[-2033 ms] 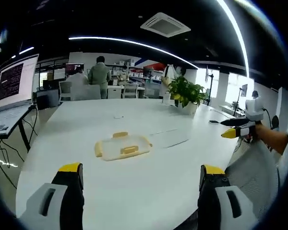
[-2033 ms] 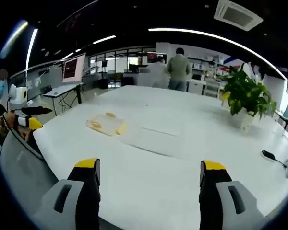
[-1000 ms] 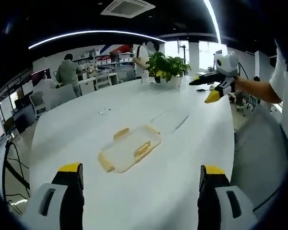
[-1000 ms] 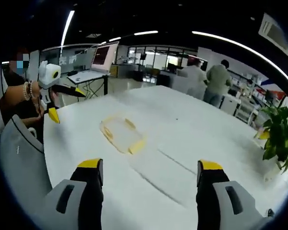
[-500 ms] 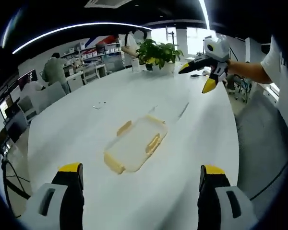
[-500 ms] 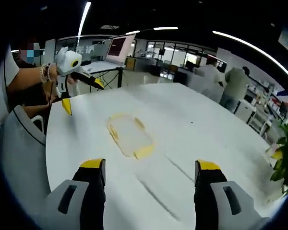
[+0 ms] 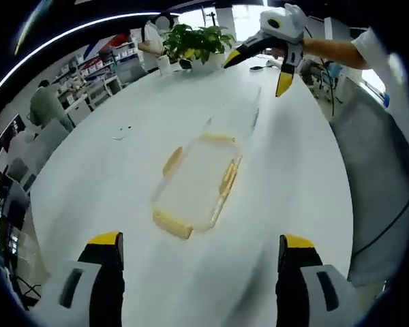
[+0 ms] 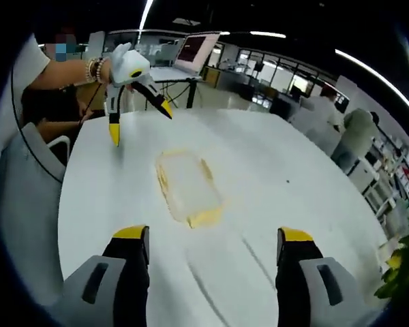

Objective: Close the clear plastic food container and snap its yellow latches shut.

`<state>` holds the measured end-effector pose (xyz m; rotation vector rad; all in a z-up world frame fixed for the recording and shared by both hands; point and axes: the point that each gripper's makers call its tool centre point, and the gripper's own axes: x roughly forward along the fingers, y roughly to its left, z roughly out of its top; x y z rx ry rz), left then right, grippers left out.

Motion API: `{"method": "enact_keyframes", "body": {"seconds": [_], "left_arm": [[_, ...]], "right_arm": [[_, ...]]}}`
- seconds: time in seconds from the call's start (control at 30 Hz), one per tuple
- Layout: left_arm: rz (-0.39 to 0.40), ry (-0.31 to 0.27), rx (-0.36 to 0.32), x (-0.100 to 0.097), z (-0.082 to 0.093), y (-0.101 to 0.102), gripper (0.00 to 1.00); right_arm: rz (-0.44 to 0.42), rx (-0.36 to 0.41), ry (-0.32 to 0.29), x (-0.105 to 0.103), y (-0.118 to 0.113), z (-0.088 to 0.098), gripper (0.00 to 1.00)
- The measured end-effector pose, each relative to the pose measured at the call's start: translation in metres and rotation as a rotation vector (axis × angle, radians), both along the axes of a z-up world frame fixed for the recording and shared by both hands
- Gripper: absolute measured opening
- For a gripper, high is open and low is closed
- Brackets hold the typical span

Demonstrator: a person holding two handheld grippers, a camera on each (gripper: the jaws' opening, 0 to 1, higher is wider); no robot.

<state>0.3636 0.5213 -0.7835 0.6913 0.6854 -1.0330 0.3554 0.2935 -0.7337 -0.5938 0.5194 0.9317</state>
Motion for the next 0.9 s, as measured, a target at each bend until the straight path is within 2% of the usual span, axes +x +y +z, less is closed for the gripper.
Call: {"method": "enact_keyframes", "body": {"seconds": [0.13,0.27,0.4,0.57,0.63,0.73,0.9], "left_arm": [[-0.008,0.013,-0.006,0.007,0.002,-0.004,0.9],[-0.016,0.029,0.033,0.017,0.001,-0.002,0.85],[-0.022,0.036,0.03,0.027,0.001,-0.007,0.83],[-0.095,0.043,0.107,0.028,-0.008,-0.01,0.8],[-0.13,0.063,0.13,0.025,-0.014,-0.013,0.78],[-0.15,0.062,0.174,0.033,-0.021,-0.009,0.78],[-0.175,0.088,0.161,0.042,-0.028,-0.013,0.74]], "right_arm": [[0.042,-0.031,0.014,0.005,0.01,-0.009,0.73],[0.093,-0.073,0.027,0.01,0.021,-0.016,0.72],[0.141,-0.1,0.036,0.015,0.032,-0.02,0.72],[0.167,-0.131,0.047,0.023,0.038,-0.028,0.71],[0.183,-0.146,0.062,0.024,0.04,-0.034,0.71],[0.2,-0.165,0.075,0.026,0.042,-0.04,0.7],[0.218,-0.187,0.09,0.032,0.044,-0.047,0.68]]}}
